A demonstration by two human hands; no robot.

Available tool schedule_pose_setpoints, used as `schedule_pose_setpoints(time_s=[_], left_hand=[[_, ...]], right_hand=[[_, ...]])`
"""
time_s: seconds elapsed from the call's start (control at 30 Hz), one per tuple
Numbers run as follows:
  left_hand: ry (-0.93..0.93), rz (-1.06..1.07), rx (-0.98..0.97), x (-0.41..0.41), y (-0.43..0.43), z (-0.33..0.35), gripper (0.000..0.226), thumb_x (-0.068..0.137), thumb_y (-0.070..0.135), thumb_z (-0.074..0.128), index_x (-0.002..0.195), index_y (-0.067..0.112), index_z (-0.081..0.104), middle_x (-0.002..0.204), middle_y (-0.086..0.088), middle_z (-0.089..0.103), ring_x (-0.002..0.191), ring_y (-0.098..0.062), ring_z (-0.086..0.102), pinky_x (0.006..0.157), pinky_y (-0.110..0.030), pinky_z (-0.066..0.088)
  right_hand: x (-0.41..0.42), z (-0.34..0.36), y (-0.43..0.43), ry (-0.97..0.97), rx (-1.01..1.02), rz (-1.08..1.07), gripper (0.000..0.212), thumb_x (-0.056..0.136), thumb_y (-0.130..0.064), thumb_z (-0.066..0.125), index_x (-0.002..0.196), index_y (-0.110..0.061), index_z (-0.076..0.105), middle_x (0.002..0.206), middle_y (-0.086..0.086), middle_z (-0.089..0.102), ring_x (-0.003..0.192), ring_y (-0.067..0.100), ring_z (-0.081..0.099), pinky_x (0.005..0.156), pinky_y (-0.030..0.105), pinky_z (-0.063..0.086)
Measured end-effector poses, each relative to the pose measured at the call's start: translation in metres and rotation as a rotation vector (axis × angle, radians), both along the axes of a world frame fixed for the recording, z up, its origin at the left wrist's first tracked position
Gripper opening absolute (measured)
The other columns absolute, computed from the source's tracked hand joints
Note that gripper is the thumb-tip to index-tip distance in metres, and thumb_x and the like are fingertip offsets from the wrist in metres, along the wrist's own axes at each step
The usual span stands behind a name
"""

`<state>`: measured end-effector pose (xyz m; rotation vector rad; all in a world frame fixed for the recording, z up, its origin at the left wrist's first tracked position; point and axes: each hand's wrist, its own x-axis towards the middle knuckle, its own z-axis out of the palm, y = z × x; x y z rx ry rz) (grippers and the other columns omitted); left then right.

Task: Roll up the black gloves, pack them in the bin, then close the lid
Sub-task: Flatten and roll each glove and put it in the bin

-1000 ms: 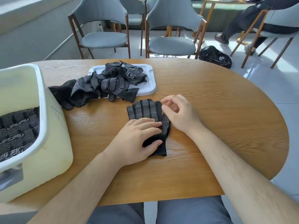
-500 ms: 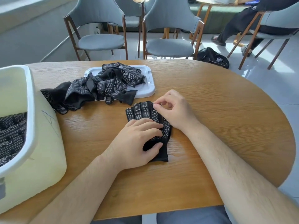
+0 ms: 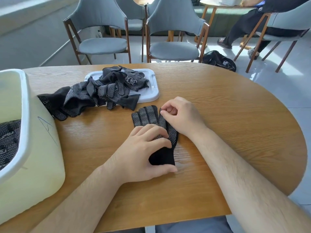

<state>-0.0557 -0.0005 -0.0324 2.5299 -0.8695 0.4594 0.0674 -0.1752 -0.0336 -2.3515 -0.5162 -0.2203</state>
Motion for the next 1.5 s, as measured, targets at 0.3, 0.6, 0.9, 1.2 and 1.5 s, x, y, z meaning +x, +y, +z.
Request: schedule_pose_setpoints(time_s=[0.3,0.6,0.9,1.2,1.5], left_hand=[[-0.010,-0.106,-0.056,0.001,-0.007,-0.004,0.020,0.094,0.033,0.072,0.095,0.013,0.071,0.091,0.002,0.060,0.081,-0.018,0.055,0.077,-0.037,0.049],[-0.048,0.080,-0.262,0.003,-0.005,-0.002,0.025,0.101,0.027,0.059,0.091,0.010,0.075,0.092,0.004,0.068,0.089,-0.017,0.061,0.083,-0.033,0.048],[-0.013,0.261,-0.036,0.007,-0.005,-0.012,0.024,0.094,0.040,0.060,0.107,0.022,0.068,0.112,0.012,0.061,0.110,-0.015,0.057,0.086,-0.035,0.045],[0.017,0.266,-0.030,0.007,-0.003,-0.012,0.022,0.093,0.040,0.063,0.106,0.023,0.070,0.114,0.014,0.062,0.112,-0.013,0.057,0.089,-0.031,0.044],[-0.029,0.239,-0.005,0.002,0.002,-0.011,0.025,0.092,0.038,0.062,0.102,0.022,0.078,0.116,0.009,0.074,0.112,-0.013,0.065,0.088,-0.032,0.052]], right_hand=[[0.001,0.001,0.000,0.017,0.004,0.036,0.004,0.095,-0.029,0.068,0.099,-0.029,0.069,0.092,-0.015,0.062,0.084,-0.001,0.058,0.072,0.013,0.041],[0.006,0.005,0.012,0.004,-0.014,0.106,0.020,0.094,-0.049,0.066,0.108,-0.038,0.074,0.103,-0.014,0.053,0.105,0.006,0.049,0.091,0.035,0.050],[0.004,-0.002,0.021,-0.097,0.037,0.106,0.011,0.092,-0.038,0.073,0.095,-0.030,0.079,0.094,-0.016,0.053,0.100,0.005,0.046,0.087,0.027,0.042],[0.004,-0.003,0.020,-0.063,-0.039,0.056,0.015,0.093,-0.039,0.068,0.104,-0.031,0.075,0.098,-0.014,0.053,0.105,0.007,0.048,0.088,0.031,0.047],[0.008,0.005,0.047,-0.067,-0.096,0.175,0.009,0.088,-0.043,0.073,0.089,-0.036,0.078,0.102,-0.015,0.054,0.108,0.013,0.045,0.103,0.039,0.037]])
